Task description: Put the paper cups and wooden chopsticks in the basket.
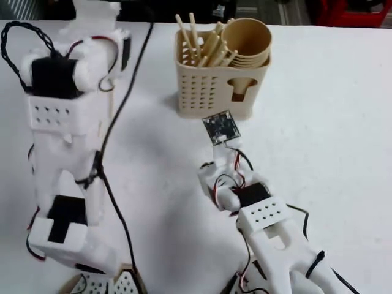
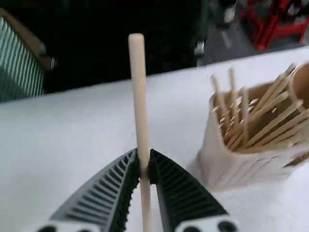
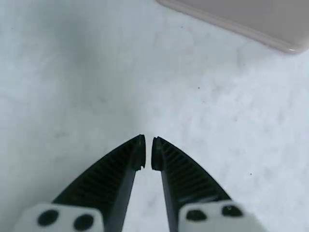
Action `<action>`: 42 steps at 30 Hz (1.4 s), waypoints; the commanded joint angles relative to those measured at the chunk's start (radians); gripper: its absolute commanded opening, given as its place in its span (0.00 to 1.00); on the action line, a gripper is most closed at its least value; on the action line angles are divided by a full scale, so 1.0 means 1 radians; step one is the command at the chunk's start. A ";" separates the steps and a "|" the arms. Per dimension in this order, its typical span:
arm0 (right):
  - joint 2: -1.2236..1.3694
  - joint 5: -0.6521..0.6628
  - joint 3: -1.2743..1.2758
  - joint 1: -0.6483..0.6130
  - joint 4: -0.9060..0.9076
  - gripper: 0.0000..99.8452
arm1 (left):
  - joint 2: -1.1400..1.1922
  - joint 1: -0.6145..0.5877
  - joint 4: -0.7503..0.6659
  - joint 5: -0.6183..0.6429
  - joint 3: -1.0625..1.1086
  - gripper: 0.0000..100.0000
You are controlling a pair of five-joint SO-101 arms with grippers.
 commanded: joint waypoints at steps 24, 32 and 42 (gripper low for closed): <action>-0.007 0.003 -0.006 0.007 -0.015 0.04 | 0.346 0.255 -0.632 0.011 -0.149 0.12; -0.007 0.003 -0.006 0.007 -0.015 0.04 | 0.226 0.252 -0.379 0.005 -0.149 0.20; -0.005 0.003 -0.006 0.012 -0.015 0.04 | 0.010 0.110 0.087 -0.115 -0.138 0.20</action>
